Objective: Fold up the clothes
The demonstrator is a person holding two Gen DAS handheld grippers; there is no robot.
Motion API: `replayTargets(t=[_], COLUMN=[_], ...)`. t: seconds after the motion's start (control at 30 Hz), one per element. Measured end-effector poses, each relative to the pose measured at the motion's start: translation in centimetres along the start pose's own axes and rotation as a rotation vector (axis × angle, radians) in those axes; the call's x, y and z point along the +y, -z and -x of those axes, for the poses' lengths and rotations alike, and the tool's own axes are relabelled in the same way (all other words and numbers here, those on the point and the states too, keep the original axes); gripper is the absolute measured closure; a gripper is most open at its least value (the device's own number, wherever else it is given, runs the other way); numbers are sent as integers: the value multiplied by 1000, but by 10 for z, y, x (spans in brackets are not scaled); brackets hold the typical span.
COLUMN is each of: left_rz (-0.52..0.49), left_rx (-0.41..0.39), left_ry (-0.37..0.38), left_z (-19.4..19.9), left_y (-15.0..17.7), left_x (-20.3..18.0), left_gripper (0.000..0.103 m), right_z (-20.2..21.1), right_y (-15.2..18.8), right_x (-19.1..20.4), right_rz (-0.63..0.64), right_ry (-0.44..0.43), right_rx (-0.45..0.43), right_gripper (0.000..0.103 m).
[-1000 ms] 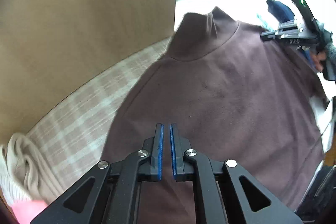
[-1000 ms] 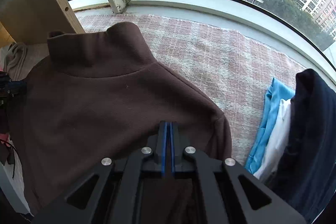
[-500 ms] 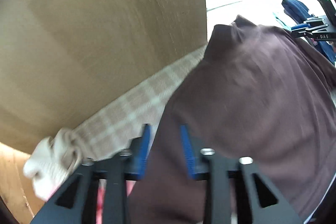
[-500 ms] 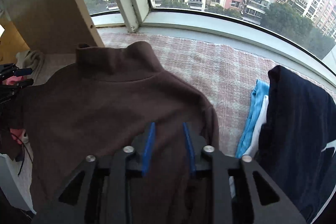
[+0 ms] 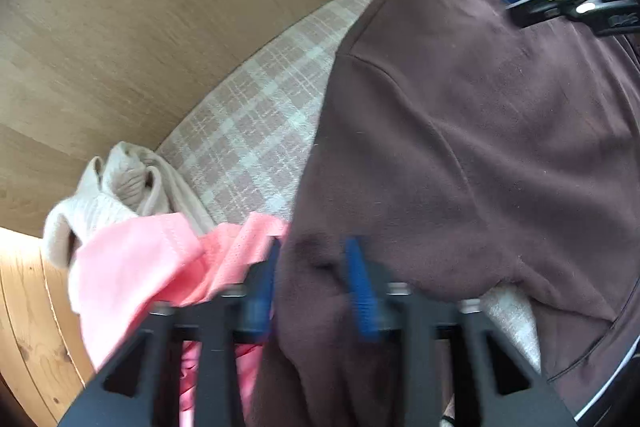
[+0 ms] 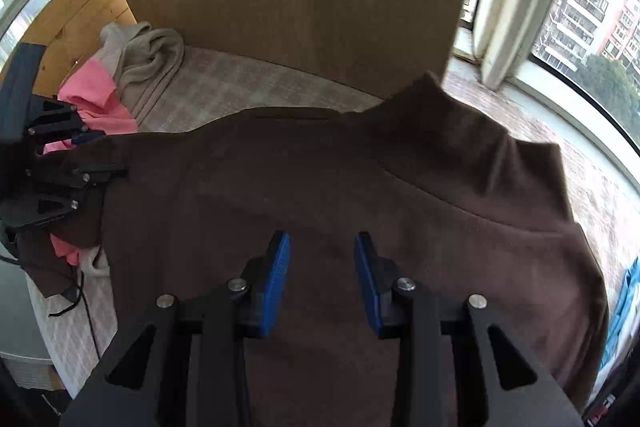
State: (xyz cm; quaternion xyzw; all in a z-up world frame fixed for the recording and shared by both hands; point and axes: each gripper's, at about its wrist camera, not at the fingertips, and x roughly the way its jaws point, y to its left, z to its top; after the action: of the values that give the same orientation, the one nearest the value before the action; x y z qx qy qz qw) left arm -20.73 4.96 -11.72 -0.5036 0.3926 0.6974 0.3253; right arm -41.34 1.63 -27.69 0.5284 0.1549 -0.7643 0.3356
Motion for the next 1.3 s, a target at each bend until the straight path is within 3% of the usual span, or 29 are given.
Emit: replayTargets(t=[0.07,0.23,0.43,0.5,0.57,0.6,0.7,0.87,1.0,1.1,1.2,1.3], left_rz=[0,105,173,192,199,200,237,303,328,411,510,594], left_rx=[-25,-43,-50,-63,-79,-88,-127,-236,-279,-274,-231,-177], left_ry=[-23,-27,-22,-11,-2,1,-45,-23,16,50,151,322], left_z=[2,3,-9,-7,2,9,40,122,187,217,215,179], left_y=[1,1,-12,-15,-14,-12,-2,54,130,198,256,289], left_x=[-1,25,38,40,40,41,50,58,28,-3,-43,-89], left_gripper=[98,98,98,98,98,96,83,81,77,76,68,68], right_z=[-14,-37,-51,-38,-31,-33,-24,2,44,79,85,72], right_y=[-4,-22,-61,-56,-42,-34,-20,1,15,24,27,26], right_x=[11,25,23,35,48,53,50,46,45,43,58,92], right_rz=[11,72,55,85,124,147,118,81,91,74,73,131], right_ry=[0,74,192,137,68,74,66,47,42,13,-55,-100], right_rx=[-4,-61,-66,-82,-43,-6,26,54,26,-23,-6,31], right_gripper=[73,99,102,101,101,101,101,98,98,97,73,71])
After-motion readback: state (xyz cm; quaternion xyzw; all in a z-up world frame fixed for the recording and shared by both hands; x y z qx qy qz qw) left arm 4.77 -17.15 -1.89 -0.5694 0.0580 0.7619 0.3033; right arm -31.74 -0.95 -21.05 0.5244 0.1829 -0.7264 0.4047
